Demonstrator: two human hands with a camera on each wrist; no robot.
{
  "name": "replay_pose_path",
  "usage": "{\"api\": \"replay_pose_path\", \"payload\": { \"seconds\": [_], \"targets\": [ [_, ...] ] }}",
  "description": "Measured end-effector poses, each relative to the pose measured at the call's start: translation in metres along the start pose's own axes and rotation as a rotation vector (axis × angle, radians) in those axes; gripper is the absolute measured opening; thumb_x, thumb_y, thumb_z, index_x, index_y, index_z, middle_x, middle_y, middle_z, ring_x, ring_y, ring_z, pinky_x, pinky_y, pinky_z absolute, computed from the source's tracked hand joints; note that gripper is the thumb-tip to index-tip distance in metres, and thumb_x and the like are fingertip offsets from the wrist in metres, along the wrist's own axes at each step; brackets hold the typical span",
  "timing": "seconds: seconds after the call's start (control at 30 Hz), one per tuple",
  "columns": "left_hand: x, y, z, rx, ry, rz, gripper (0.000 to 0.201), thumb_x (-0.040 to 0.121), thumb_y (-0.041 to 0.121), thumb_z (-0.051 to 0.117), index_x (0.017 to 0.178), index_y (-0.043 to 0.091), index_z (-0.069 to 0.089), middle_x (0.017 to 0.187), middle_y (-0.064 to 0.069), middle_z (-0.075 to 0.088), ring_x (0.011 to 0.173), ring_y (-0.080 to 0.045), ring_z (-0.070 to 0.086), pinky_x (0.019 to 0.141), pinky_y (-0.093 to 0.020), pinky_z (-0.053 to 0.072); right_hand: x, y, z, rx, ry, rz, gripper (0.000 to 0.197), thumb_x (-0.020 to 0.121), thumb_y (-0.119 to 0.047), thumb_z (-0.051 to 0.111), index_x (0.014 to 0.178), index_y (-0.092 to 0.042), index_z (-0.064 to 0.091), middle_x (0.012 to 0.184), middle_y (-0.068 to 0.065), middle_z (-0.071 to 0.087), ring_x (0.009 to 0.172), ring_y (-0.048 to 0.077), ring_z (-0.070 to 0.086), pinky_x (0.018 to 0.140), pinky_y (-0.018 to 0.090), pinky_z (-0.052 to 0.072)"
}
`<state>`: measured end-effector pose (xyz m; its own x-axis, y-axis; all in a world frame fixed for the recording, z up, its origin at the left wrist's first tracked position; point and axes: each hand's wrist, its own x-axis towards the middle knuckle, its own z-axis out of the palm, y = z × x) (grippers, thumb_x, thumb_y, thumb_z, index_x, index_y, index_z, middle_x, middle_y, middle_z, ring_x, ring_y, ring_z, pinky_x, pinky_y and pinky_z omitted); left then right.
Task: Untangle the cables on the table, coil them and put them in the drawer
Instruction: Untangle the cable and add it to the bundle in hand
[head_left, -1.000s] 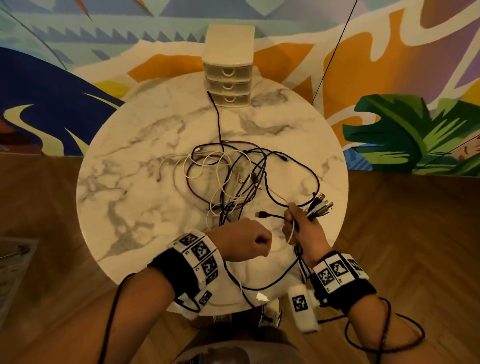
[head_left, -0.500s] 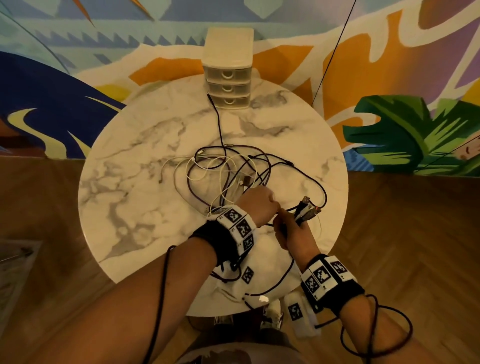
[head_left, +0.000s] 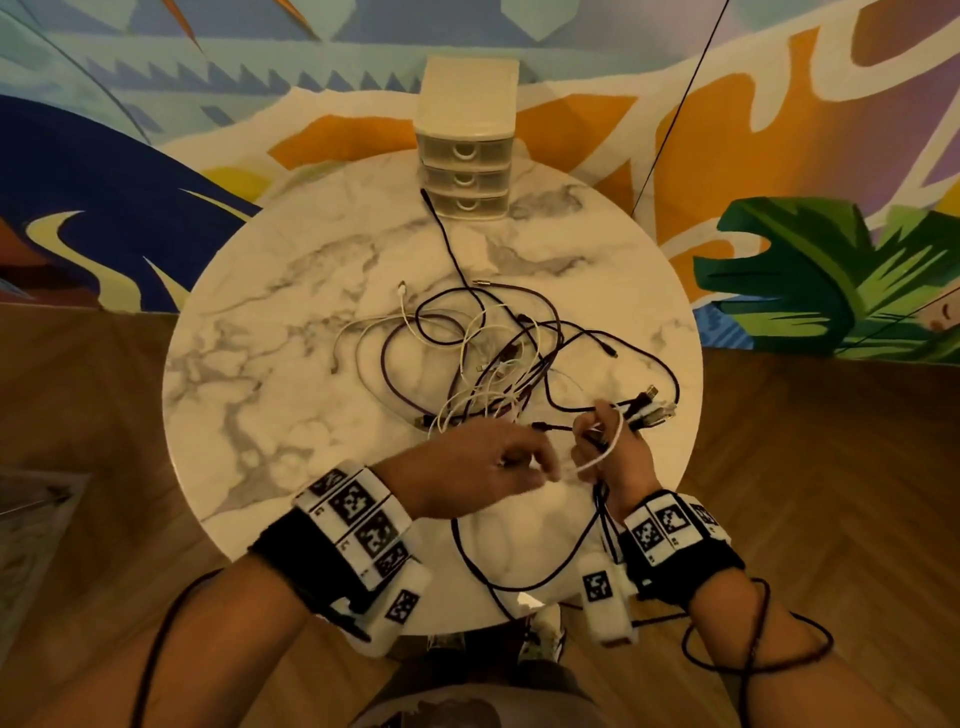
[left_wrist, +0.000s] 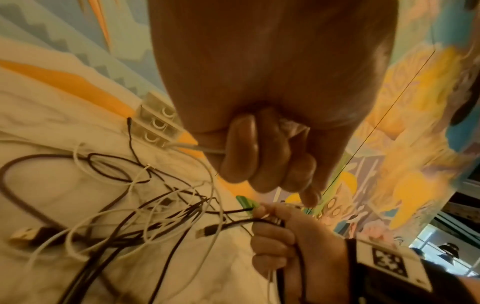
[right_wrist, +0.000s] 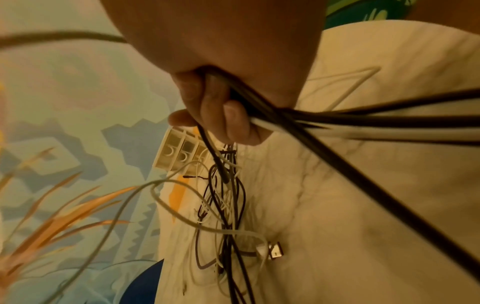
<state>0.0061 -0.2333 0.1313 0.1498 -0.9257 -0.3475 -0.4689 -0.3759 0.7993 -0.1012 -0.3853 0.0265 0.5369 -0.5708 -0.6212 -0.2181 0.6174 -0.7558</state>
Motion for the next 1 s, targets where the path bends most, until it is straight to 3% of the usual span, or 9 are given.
{"api": "replay_pose_path", "payload": {
  "seconds": [0.07, 0.17, 0.23, 0.37, 0.53, 0.6, 0.7, 0.87, 1.0],
  "targets": [
    [-0.002, -0.013, 0.005, 0.036, -0.057, -0.041, 0.011, 0.092, 0.024, 0.057, 0.098, 0.022, 0.066, 0.093, 0.000, 0.067, 0.081, -0.012, 0.060, 0.074, -0.030, 0.048, 0.001, 0.001, 0.000, 0.064, -0.039, 0.016, 0.042, 0.098, -0.032, 0.040, 0.067, -0.008, 0.052, 0.037, -0.003, 0.034, 0.033, 0.011, 0.025, 0.037, 0.019, 0.016],
    [-0.005, -0.031, 0.003, 0.040, -0.067, -0.132, 0.009, 0.090, 0.020, 0.059, 0.093, 0.014, 0.066, 0.074, 0.014, 0.063, 0.062, 0.004, 0.054, 0.058, -0.011, 0.041, -0.001, -0.001, -0.005, 0.202, -0.068, 0.033, 0.040, 0.096, -0.027, 0.035, 0.068, -0.006, 0.054, 0.035, -0.003, 0.025, 0.032, 0.010, 0.021, 0.037, 0.018, 0.016],
    [-0.008, -0.039, 0.007, 0.056, -0.137, -0.210, 0.008, 0.091, 0.021, 0.058, 0.089, 0.015, 0.063, 0.057, 0.015, 0.056, 0.050, 0.001, 0.049, 0.051, -0.013, 0.039, -0.005, -0.006, -0.009, 0.260, -0.108, 0.037, 0.040, 0.097, -0.027, 0.036, 0.068, -0.006, 0.055, 0.034, -0.003, 0.024, 0.030, 0.010, 0.021, 0.035, 0.015, 0.019],
    [-0.002, -0.045, 0.018, 0.060, -0.251, -0.231, 0.016, 0.094, 0.031, 0.050, 0.093, 0.019, 0.061, 0.082, -0.001, 0.066, 0.071, -0.016, 0.064, 0.067, -0.030, 0.053, -0.011, -0.008, 0.000, 0.034, -0.151, -0.012, 0.041, 0.100, -0.027, 0.036, 0.066, -0.009, 0.051, 0.035, -0.003, 0.027, 0.031, 0.010, 0.023, 0.036, 0.018, 0.017],
    [0.051, -0.020, 0.011, -0.315, 0.254, -0.333, 0.042, 0.098, 0.042, 0.039, 0.096, 0.007, 0.062, 0.075, -0.006, 0.060, 0.060, -0.014, 0.052, 0.057, -0.026, 0.043, -0.022, 0.002, 0.010, -0.190, -0.203, -0.076, 0.039, 0.099, -0.020, 0.037, 0.062, -0.014, 0.050, 0.037, -0.005, 0.035, 0.033, 0.009, 0.026, 0.037, 0.022, 0.018],
    [0.074, -0.013, 0.013, -0.223, 0.211, -0.371, 0.040, 0.096, 0.041, 0.044, 0.087, 0.006, 0.062, 0.067, -0.004, 0.056, 0.057, -0.016, 0.051, 0.054, -0.024, 0.039, -0.028, 0.006, 0.010, -0.355, -0.207, -0.135, 0.033, 0.099, -0.016, 0.041, 0.067, -0.018, 0.051, 0.042, -0.009, 0.043, 0.037, 0.004, 0.033, 0.040, 0.019, 0.025],
    [0.089, -0.005, 0.018, -0.059, 0.180, -0.330, 0.028, 0.093, 0.024, 0.051, 0.069, 0.011, 0.055, 0.065, -0.002, 0.051, 0.066, -0.021, 0.053, 0.056, -0.026, 0.039, -0.031, 0.010, 0.011, -0.300, -0.140, -0.130, 0.038, 0.101, -0.022, 0.037, 0.070, -0.008, 0.053, 0.042, -0.005, 0.037, 0.037, 0.007, 0.029, 0.041, 0.020, 0.022],
    [0.072, 0.028, -0.033, -0.325, 0.489, -0.071, 0.026, 0.095, 0.016, 0.048, 0.073, 0.010, 0.060, 0.063, -0.003, 0.055, 0.057, -0.013, 0.051, 0.058, -0.027, 0.042, -0.022, 0.009, -0.006, -0.196, -0.101, -0.179, 0.044, 0.099, -0.018, 0.034, 0.068, -0.005, 0.062, 0.041, -0.002, 0.028, 0.039, 0.012, 0.019, 0.046, 0.026, 0.012],
    [0.033, 0.037, -0.054, 0.172, 0.227, 0.051, 0.025, 0.096, 0.024, 0.048, 0.082, 0.012, 0.065, 0.065, 0.012, 0.055, 0.060, 0.002, 0.048, 0.059, -0.014, 0.036, -0.018, 0.005, -0.011, -0.227, -0.072, -0.208, 0.036, 0.094, -0.017, 0.039, 0.069, -0.008, 0.063, 0.041, -0.004, 0.030, 0.040, 0.013, 0.020, 0.047, 0.027, 0.013]
  ]
}}
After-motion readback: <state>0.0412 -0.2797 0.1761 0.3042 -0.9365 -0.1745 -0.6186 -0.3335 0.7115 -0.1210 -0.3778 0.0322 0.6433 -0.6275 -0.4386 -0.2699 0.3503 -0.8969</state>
